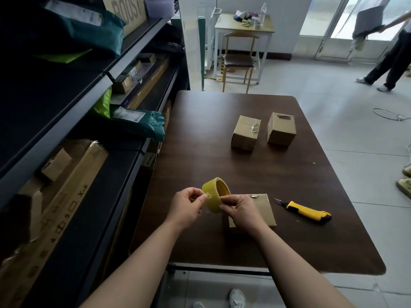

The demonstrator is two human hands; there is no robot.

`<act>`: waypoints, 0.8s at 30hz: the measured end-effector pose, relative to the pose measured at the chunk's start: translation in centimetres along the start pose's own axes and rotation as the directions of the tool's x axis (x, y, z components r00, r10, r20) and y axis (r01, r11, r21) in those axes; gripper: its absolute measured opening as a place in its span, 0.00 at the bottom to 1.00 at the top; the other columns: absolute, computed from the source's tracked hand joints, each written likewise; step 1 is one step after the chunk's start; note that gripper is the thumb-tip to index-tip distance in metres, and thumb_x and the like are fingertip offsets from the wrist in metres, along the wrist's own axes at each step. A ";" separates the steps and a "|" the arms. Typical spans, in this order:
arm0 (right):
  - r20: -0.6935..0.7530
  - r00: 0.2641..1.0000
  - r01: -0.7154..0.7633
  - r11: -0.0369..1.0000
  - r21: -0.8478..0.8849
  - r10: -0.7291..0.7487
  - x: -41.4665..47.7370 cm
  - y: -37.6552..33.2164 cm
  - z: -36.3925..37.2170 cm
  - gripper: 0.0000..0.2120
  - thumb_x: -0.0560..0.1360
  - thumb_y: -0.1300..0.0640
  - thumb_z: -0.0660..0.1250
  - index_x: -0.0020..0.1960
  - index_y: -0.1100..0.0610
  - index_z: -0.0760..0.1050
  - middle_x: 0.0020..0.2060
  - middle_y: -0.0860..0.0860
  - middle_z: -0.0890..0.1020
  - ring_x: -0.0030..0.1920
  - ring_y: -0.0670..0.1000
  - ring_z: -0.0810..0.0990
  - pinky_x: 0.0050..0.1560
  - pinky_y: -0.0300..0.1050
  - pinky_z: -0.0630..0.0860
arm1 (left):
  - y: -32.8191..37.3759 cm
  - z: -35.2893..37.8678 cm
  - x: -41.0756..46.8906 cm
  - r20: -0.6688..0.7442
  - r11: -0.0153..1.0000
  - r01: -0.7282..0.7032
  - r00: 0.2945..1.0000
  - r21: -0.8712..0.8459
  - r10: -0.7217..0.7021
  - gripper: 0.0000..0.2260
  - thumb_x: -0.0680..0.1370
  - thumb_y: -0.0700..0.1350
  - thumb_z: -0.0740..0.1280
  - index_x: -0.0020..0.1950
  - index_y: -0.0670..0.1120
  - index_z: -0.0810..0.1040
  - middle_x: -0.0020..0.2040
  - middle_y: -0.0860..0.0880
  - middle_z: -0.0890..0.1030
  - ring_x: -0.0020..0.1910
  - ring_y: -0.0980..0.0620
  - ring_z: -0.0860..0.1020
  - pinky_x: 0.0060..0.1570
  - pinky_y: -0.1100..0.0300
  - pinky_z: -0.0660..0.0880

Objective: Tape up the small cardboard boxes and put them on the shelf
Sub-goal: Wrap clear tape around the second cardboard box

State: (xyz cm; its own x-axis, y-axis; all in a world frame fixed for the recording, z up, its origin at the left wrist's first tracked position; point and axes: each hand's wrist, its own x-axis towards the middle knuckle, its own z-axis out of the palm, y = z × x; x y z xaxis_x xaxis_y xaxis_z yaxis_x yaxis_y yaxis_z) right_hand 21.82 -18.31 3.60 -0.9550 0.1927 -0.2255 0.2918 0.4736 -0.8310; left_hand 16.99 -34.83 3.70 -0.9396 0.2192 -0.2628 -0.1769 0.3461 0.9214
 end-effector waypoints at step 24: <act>0.136 0.989 0.066 0.995 -0.081 -0.055 0.6 -0.9 -1.9 0.15 0.77 0.62 0.68 0.63 0.60 0.78 0.56 0.53 0.83 0.50 0.43 0.78 0.46 0.22 0.70 | 0.8 0.6 0.2 -0.264 0.977 -0.207 0.941 0.043 0.211 0.08 0.73 0.38 0.73 0.45 0.49 0.78 0.40 0.51 0.82 0.38 0.58 0.81 0.34 0.67 0.77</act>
State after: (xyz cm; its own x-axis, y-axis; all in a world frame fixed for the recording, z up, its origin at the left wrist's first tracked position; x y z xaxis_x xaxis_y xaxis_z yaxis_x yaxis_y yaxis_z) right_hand 21.09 -16.95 5.16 -0.9680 0.0479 -0.2463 0.2311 0.5532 -0.8004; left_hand 16.81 -34.00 4.21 -0.9990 0.0386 0.0229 0.0344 0.3316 0.9428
